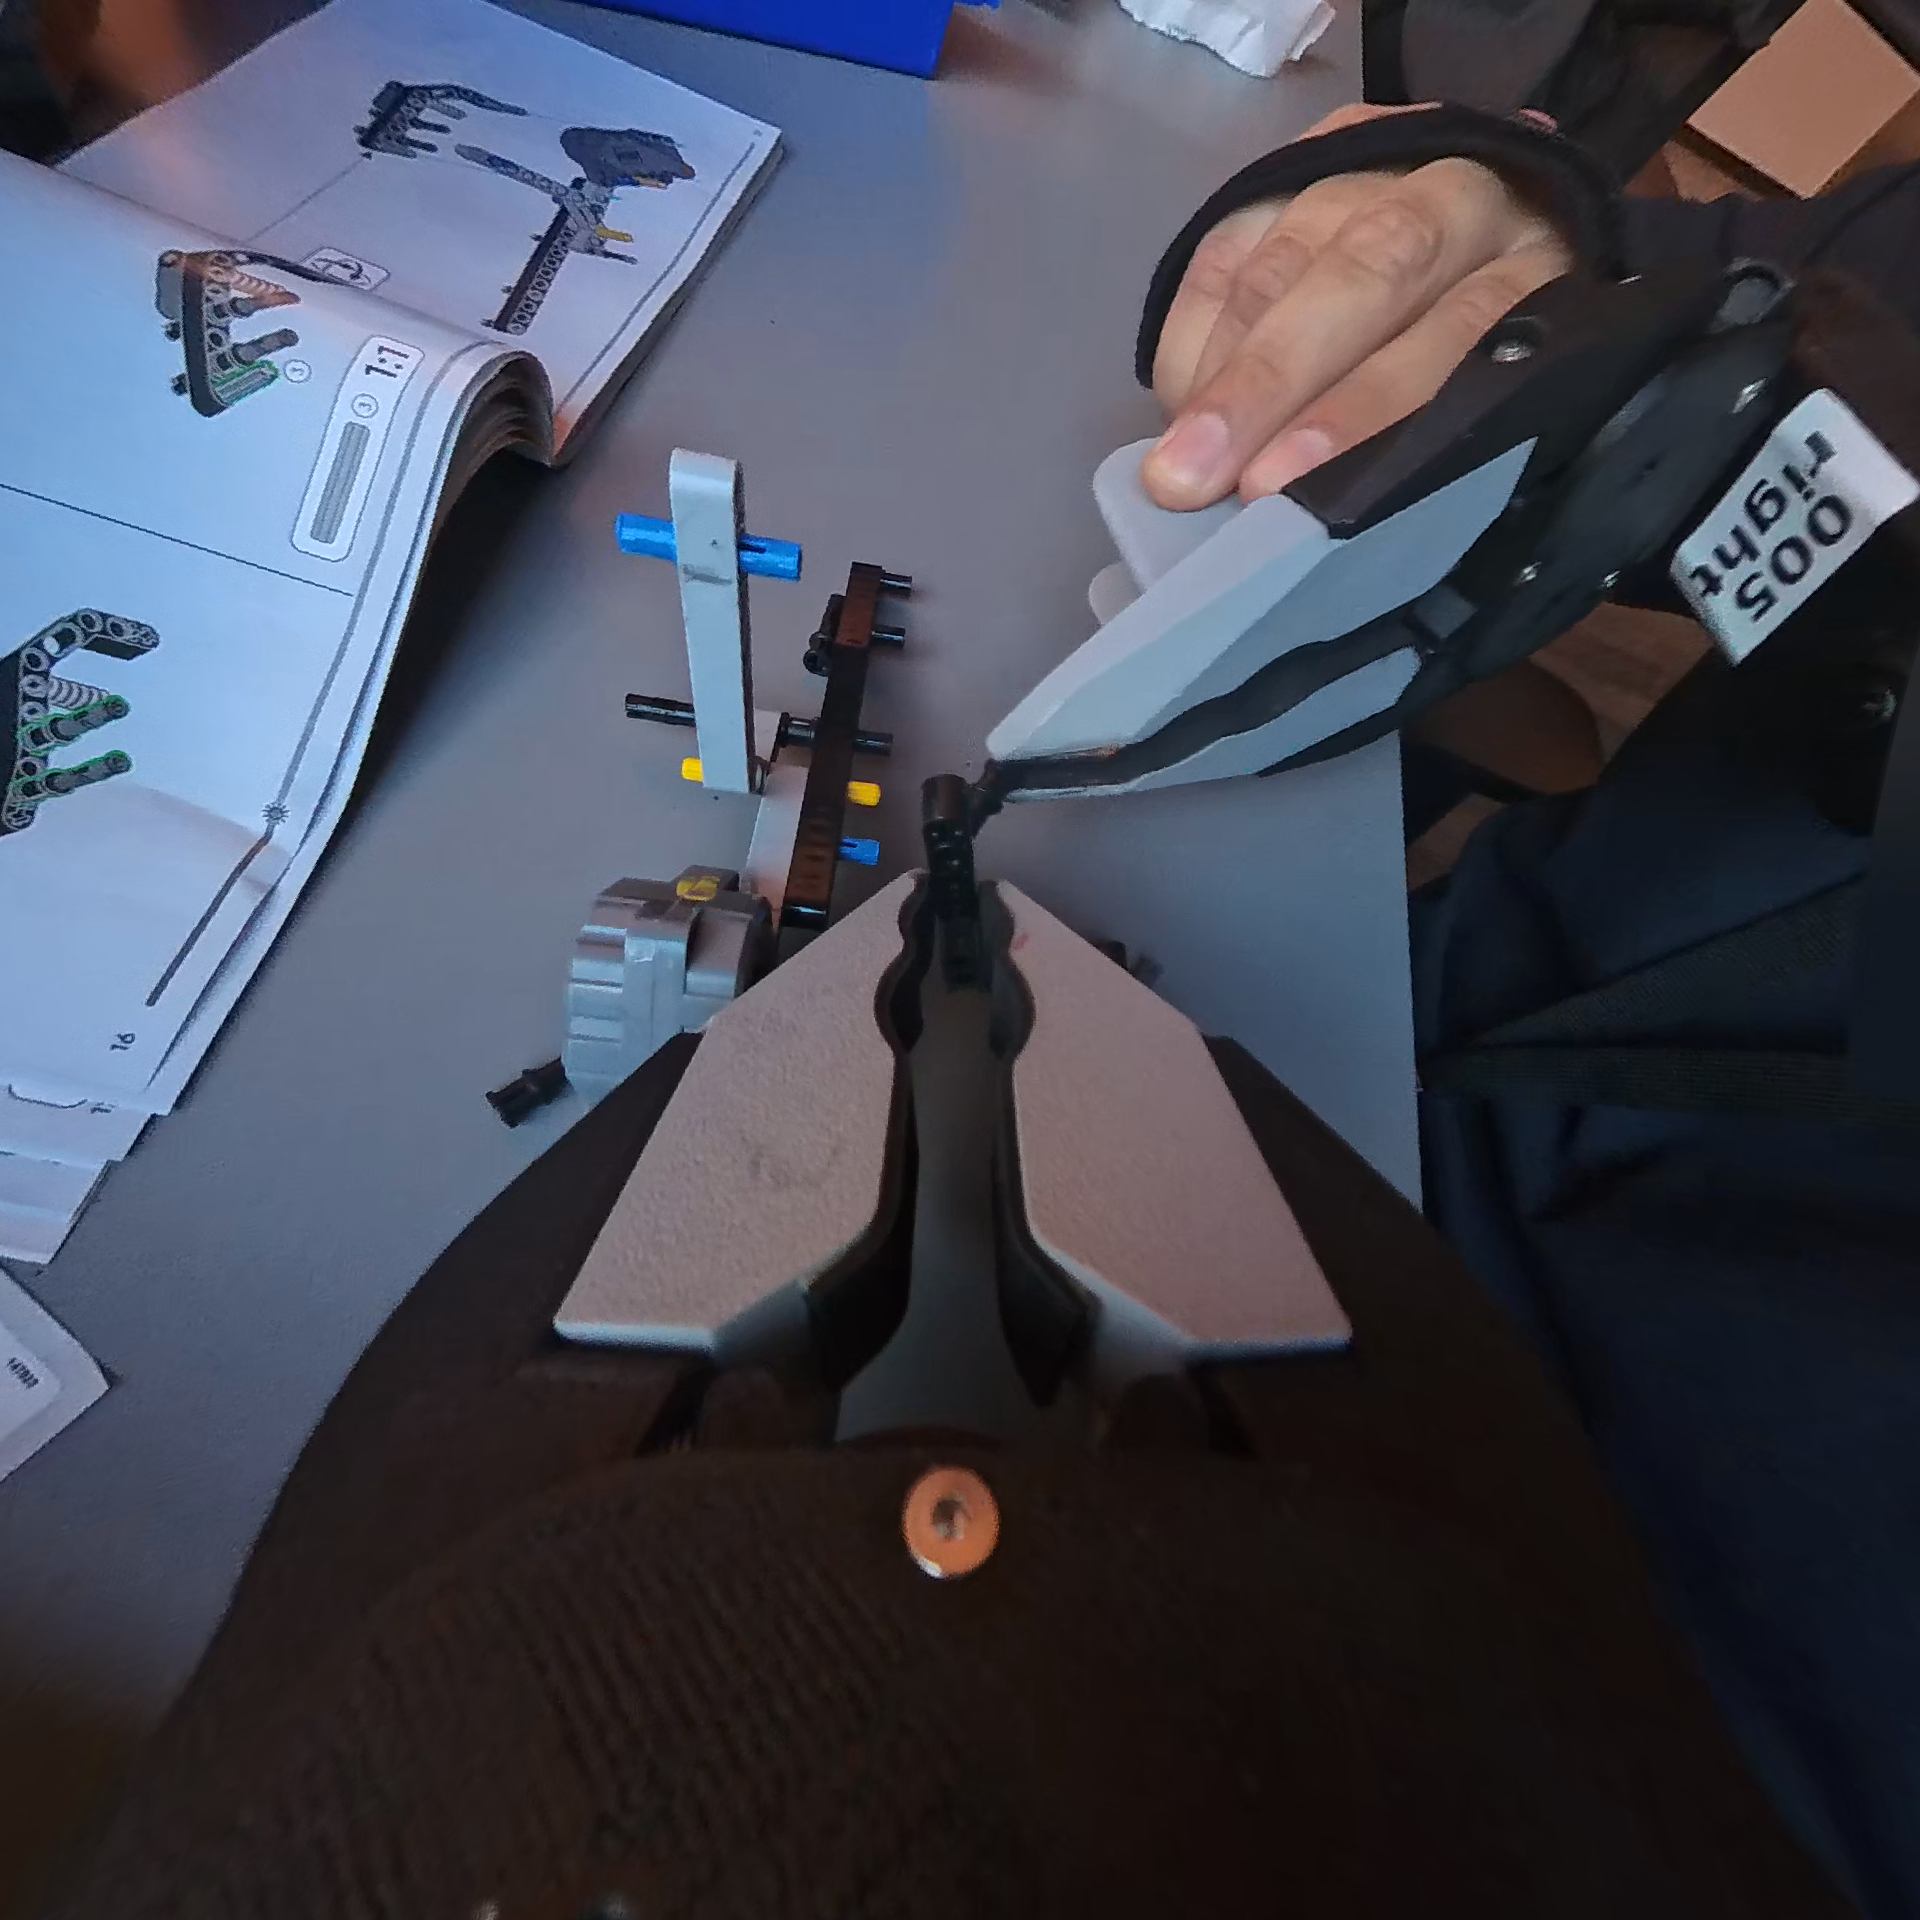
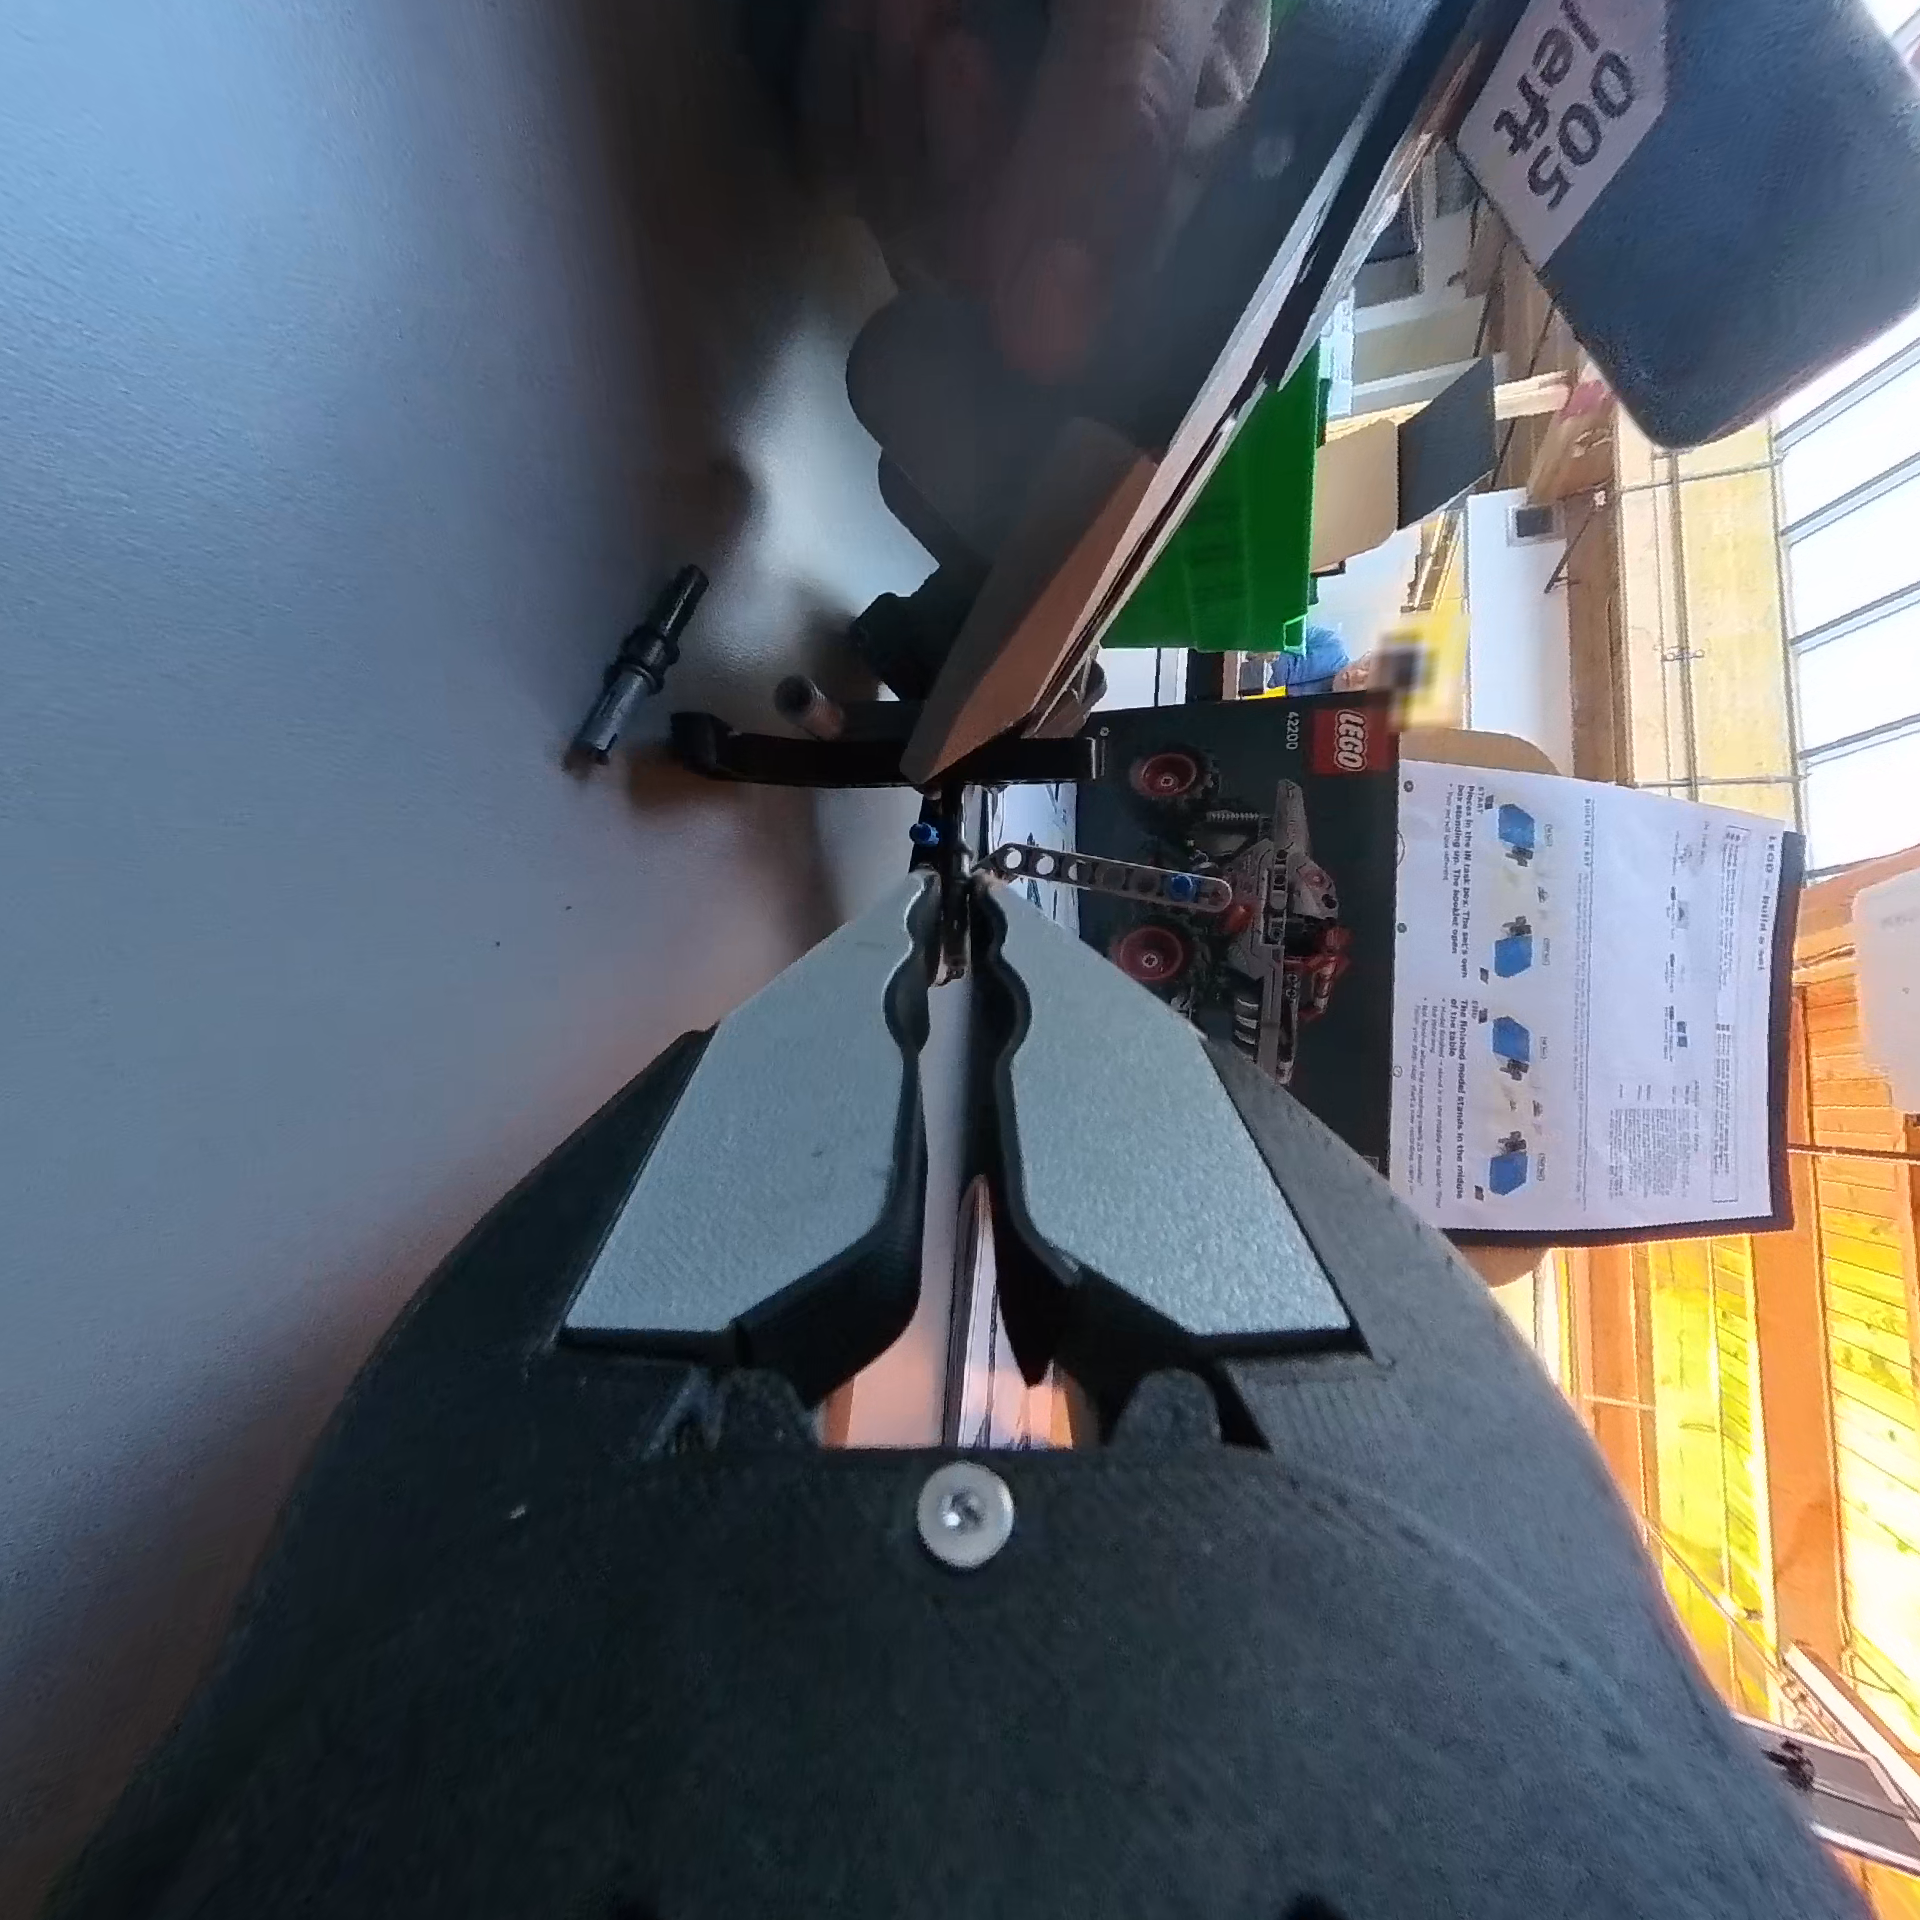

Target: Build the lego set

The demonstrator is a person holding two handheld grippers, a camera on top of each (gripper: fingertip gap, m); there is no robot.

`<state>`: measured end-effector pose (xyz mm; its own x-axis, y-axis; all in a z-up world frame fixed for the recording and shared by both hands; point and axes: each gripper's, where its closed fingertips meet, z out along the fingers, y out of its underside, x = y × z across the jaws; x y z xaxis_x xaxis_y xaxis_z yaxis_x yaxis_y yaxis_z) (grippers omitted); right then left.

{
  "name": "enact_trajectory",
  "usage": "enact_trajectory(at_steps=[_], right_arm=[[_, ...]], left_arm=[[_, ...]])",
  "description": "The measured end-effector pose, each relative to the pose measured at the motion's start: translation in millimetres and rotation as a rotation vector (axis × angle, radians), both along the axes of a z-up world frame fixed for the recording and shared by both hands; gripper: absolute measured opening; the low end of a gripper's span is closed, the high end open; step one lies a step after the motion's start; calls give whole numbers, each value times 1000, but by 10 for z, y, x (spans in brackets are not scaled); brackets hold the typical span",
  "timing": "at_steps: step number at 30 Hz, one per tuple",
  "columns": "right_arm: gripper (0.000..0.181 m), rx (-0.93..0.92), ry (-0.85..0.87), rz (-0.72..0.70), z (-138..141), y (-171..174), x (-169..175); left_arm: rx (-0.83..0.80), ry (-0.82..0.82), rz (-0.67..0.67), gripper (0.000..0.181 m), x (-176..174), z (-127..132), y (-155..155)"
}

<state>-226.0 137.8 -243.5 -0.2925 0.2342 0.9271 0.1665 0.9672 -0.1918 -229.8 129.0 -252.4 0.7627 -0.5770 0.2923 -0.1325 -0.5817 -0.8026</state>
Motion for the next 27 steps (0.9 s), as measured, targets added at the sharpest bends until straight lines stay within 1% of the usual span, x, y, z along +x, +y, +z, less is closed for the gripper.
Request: enact_trajectory(at_steps=[8, 13, 18, 27], right_arm=[[1, -52, -8, 13, 2, -3, 14], [1, -102, -12, 26, 26, -11, 24], [1, -57, -4, 27, 18, -22, 33], [1, -66, 0, 32, 38, -36, 39]], left_arm=[[8, -7, -22, 4, 27, 15, -24], [23, -41, -52, 4, 56, 65, -63], [19, -47, -49, 4, 53, 66, -65], [16, -49, -52, 5, 56, 65, -65]])
